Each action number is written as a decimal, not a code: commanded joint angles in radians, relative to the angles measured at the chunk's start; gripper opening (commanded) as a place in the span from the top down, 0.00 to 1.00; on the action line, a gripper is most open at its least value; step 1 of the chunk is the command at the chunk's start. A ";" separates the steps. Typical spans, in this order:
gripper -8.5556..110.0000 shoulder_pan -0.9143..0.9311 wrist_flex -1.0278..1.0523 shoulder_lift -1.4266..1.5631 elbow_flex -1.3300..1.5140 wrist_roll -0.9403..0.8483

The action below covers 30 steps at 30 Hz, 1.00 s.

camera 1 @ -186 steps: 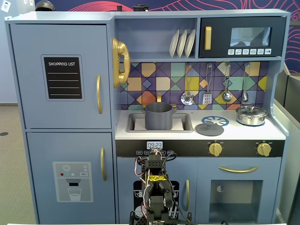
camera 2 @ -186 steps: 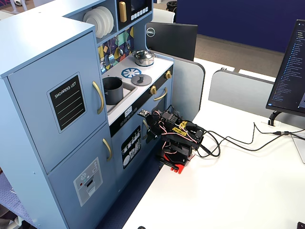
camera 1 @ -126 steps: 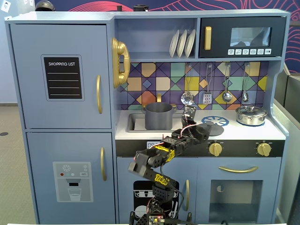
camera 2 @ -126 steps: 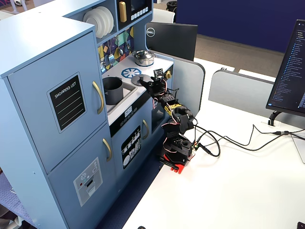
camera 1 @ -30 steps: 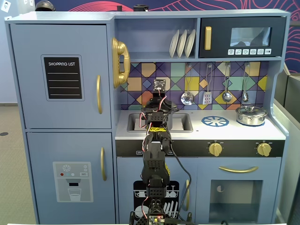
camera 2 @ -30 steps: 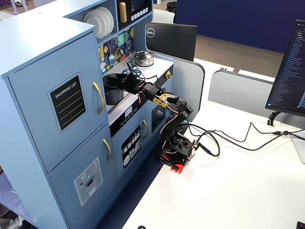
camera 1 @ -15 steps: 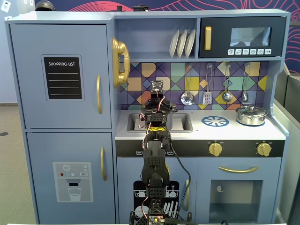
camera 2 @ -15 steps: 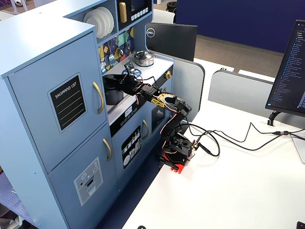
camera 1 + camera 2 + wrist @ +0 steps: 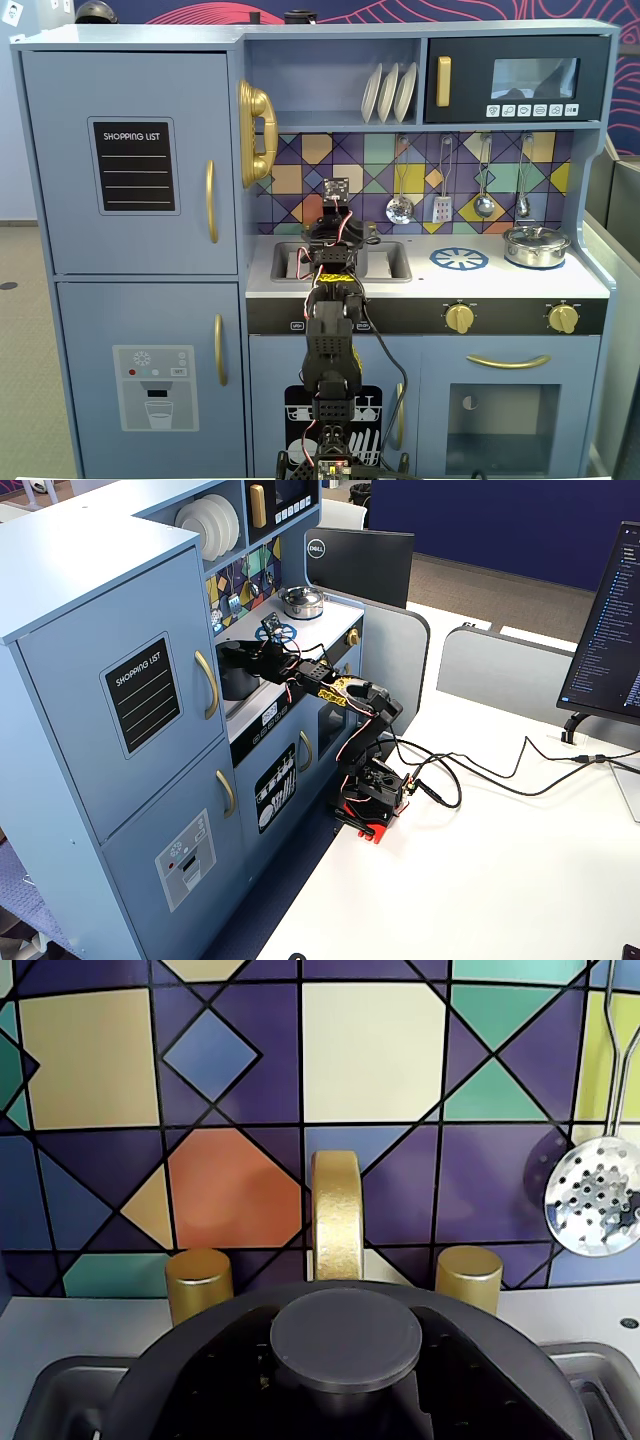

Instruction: Pick up the lid from the counter and put it on the gray recipient

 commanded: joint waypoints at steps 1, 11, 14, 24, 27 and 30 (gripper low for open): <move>0.93 -0.018 -0.008 0.057 0.017 -0.023; 0.76 -0.008 0.272 0.219 -0.034 -0.035; 0.78 -0.025 0.500 0.351 -0.086 -0.037; 0.93 0.000 1.287 0.914 0.054 -0.029; 0.93 0.026 1.305 1.037 0.241 0.025; 0.93 0.017 1.276 1.065 0.436 0.107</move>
